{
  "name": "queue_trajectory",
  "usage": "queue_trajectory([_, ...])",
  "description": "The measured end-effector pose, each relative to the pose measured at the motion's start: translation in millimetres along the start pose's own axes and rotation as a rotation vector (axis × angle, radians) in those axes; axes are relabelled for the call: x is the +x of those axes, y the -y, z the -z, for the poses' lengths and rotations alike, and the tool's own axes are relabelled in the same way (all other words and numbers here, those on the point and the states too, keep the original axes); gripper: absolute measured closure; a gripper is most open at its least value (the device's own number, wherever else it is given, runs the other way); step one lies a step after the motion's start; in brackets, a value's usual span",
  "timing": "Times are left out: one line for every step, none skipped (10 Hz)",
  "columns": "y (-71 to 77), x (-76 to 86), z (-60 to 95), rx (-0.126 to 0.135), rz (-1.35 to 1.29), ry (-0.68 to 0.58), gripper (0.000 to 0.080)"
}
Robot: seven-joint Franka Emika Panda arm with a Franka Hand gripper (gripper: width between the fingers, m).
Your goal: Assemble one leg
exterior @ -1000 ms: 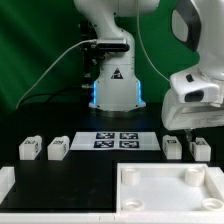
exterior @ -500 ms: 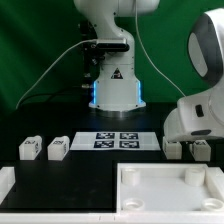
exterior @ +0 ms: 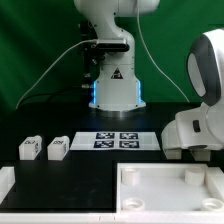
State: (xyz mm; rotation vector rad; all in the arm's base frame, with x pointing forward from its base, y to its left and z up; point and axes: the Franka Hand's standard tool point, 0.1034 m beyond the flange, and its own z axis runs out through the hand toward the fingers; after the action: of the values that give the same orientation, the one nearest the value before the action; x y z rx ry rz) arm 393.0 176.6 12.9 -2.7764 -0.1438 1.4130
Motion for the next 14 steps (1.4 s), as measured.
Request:
queue_trajectory([0.3, 0.2, -3.9, -0.001, -0.001, 0.006, 0.015])
queue_trajectory([1.7, 0.1, -5.7, -0.004, -0.003, 0.008, 0.015])
queue_trajectory([1.6, 0.1, -5.7, -0.004, -0.002, 0.008, 0.015])
queue_trajectory([1.6, 0.1, -5.7, -0.004, -0.002, 0.008, 0.0273])
queue_trajectory([1.7, 0.1, -5.7, -0.004, -0.002, 0.008, 0.0408])
queue_trajectory([1.7, 0.0, -5.7, -0.004, -0.002, 0.009, 0.0408])
queue_trajectory([1.7, 0.0, -5.8, -0.004, -0.002, 0.009, 0.0511])
queue_trajectory([1.7, 0.0, -5.8, -0.004, -0.002, 0.009, 0.0511])
queue_trajectory([1.7, 0.0, -5.8, -0.004, -0.002, 0.009, 0.0511])
queue_trajectory([1.8, 0.0, -5.8, -0.004, -0.002, 0.009, 0.0511])
queue_trajectory([1.8, 0.0, -5.8, -0.004, -0.002, 0.009, 0.0511])
queue_trajectory([1.7, 0.0, -5.8, -0.004, -0.002, 0.009, 0.0511])
queue_trajectory([1.5, -0.1, -4.6, -0.005, 0.001, 0.008, 0.0511])
queue_trajectory([-1.2, -2.4, 9.4, -0.021, 0.033, -0.013, 0.0509])
